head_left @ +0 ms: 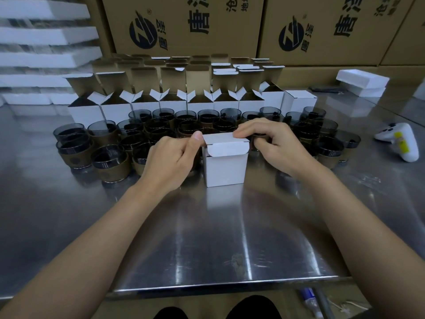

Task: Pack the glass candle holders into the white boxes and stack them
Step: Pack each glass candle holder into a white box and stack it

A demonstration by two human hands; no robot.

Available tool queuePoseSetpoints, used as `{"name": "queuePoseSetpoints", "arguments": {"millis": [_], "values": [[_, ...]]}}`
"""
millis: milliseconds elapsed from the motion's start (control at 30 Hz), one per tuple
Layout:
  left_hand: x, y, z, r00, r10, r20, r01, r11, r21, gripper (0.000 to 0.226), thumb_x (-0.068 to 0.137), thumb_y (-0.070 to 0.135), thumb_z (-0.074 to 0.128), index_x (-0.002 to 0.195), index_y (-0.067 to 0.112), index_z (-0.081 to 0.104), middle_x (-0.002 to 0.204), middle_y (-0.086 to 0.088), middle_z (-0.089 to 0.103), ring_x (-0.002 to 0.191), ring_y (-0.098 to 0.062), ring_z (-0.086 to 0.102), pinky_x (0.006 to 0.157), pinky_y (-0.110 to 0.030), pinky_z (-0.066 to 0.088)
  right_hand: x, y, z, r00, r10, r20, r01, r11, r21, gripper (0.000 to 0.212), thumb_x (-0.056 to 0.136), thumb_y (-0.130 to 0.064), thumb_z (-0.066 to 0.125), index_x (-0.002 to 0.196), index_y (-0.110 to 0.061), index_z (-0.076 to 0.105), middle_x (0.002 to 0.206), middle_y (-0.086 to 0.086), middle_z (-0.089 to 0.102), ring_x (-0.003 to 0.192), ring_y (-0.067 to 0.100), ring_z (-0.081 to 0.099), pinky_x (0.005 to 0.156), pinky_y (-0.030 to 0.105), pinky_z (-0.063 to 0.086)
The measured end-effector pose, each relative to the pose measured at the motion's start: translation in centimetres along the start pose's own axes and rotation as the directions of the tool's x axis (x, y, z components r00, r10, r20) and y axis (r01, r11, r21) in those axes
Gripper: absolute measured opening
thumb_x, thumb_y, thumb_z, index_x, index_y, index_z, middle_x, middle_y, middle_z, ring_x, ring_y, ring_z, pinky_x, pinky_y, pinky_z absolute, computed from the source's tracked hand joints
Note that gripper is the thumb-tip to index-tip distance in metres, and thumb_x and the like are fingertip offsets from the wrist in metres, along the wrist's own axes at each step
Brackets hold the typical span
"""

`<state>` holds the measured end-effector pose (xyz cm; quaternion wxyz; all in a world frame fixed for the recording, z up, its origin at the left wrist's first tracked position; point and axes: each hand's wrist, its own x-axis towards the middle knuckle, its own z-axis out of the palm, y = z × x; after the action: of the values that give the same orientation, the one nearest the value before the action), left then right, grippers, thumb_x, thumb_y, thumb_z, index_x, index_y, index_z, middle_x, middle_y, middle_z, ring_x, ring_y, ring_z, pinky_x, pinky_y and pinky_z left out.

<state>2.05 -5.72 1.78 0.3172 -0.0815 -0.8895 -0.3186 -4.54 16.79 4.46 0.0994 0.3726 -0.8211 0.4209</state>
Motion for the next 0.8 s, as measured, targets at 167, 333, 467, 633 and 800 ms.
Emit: {"name": "queuePoseSetpoints", "arguments": {"millis": [167, 333, 467, 633, 800], "values": [[0.10, 0.13, -0.34, 0.971, 0.138, -0.196, -0.134, 0.990, 0.033, 0.040, 0.094, 0.044, 0.048, 0.076, 0.015, 0.068, 0.069, 0.012, 0.056, 0.067, -0.007, 0.054, 0.060, -0.035, 0.047, -0.21, 0.04, -0.46, 0.990, -0.101, 0.100, 0.113, 0.985, -0.127, 0.024, 0.093, -0.028, 0.059, 0.108, -0.015, 0.071, 0.113, -0.007, 0.065, 0.112, 0.003, 0.055, 0.100, 0.024, 0.041], [0.18, 0.03, -0.24, 0.950, 0.304, 0.072, -0.311, 0.941, 0.131, 0.043, 0.087, 0.047, 0.056, 0.116, 0.017, 0.065, 0.116, 0.006, 0.062, 0.110, -0.014, 0.054, 0.087, -0.035, 0.044, -0.13, 0.10, 0.08, 0.987, -0.161, 0.024, 0.163, 0.963, -0.213, 0.026, 0.089, -0.027, 0.068, 0.112, -0.015, 0.070, 0.113, -0.004, 0.065, 0.111, 0.012, 0.057, 0.099, 0.041, 0.045], [0.07, 0.01, -0.08, 0.958, 0.273, 0.087, -0.281, 0.954, 0.102, 0.042, 0.091, 0.045, 0.051, 0.120, 0.018, 0.063, 0.119, 0.007, 0.062, 0.112, -0.013, 0.054, 0.090, -0.042, 0.047, -0.05, -0.07, 0.26, 0.980, -0.201, -0.003, 0.196, 0.959, -0.204, 0.024, 0.090, -0.024, 0.068, 0.110, -0.012, 0.071, 0.111, -0.002, 0.067, 0.109, 0.013, 0.059, 0.098, 0.035, 0.046], [0.20, -0.18, 0.15, 0.959, 0.275, 0.075, -0.280, 0.957, 0.076, 0.035, 0.095, 0.038, 0.053, 0.123, 0.019, 0.063, 0.117, 0.006, 0.063, 0.110, -0.013, 0.055, 0.089, -0.043, 0.048, -0.07, -0.41, 0.20, 0.981, -0.192, -0.023, 0.187, 0.971, -0.150, 0.021, 0.087, -0.020, 0.072, 0.105, -0.010, 0.072, 0.103, -0.001, 0.069, 0.100, 0.009, 0.063, 0.091, 0.029, 0.049], [0.33, -0.35, 0.22, 0.938, 0.338, 0.071, -0.342, 0.939, 0.047, 0.027, 0.095, 0.030, 0.056, 0.116, 0.017, 0.068, 0.113, 0.004, 0.063, 0.108, -0.016, 0.055, 0.087, -0.044, 0.046, -0.12, -0.44, 0.23, 0.976, -0.216, -0.016, 0.212, 0.968, -0.137, 0.017, 0.084, -0.017, 0.075, 0.097, -0.007, 0.074, 0.101, 0.002, 0.070, 0.098, 0.011, 0.064, 0.090, 0.030, 0.050]]}}
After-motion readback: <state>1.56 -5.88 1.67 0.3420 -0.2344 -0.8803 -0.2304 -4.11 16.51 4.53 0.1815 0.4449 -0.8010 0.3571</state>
